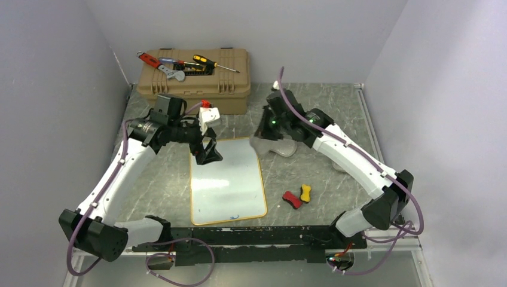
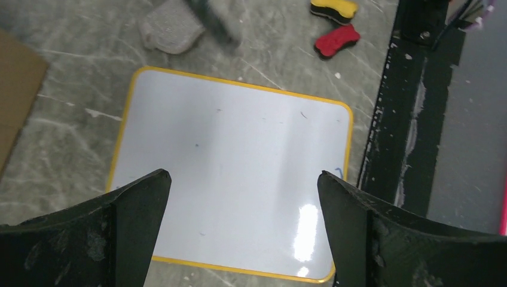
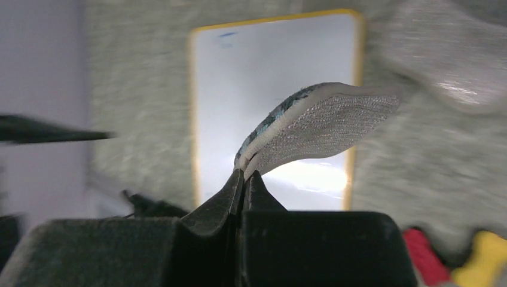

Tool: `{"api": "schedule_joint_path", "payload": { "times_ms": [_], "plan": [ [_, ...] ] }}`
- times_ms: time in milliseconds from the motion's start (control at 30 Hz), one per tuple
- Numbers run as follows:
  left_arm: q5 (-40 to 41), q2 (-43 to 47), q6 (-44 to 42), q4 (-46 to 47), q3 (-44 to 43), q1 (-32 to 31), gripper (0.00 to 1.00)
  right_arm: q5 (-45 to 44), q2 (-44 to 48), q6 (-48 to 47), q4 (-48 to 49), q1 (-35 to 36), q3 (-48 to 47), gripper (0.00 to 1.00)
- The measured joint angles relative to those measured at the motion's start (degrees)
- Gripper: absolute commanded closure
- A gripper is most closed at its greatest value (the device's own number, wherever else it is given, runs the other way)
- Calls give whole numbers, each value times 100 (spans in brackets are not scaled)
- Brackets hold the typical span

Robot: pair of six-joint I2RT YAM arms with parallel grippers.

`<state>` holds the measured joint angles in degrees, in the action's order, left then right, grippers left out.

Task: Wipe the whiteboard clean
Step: Pick up the whiteboard eraser from the center of the board.

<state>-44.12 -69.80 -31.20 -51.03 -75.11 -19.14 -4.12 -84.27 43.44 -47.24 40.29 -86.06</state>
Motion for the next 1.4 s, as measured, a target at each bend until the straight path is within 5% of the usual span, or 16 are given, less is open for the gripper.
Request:
{"api": "schedule_joint_path", "payload": {
  "times_ms": [167, 700, 867, 1100, 1300, 1400],
  "plan": [
    [24, 55, 42, -120, 258, -170, 0, 352, -199, 487, 750, 658, -369, 100],
    [199, 872, 1086, 256, 772, -170, 0, 813, -304, 1368, 2382, 1198, -127, 100],
    [402, 938, 1292, 516, 970, -170, 17, 868, -299, 1478, 2616, 1285, -52, 100],
    [942, 1097, 1513, 782, 1320, -170, 2, 1067, -212, 1652, 2820, 1300, 201, 100],
    [999, 1307, 1762, 1123, 1405, -170, 38, 1121, -44, 1746, 2868, 1300, 323, 100],
    [935, 1307, 1790, 1165, 1427, -170, 42, 1211, 46, 1792, 2970, 1300, 343, 100]
  ]
}}
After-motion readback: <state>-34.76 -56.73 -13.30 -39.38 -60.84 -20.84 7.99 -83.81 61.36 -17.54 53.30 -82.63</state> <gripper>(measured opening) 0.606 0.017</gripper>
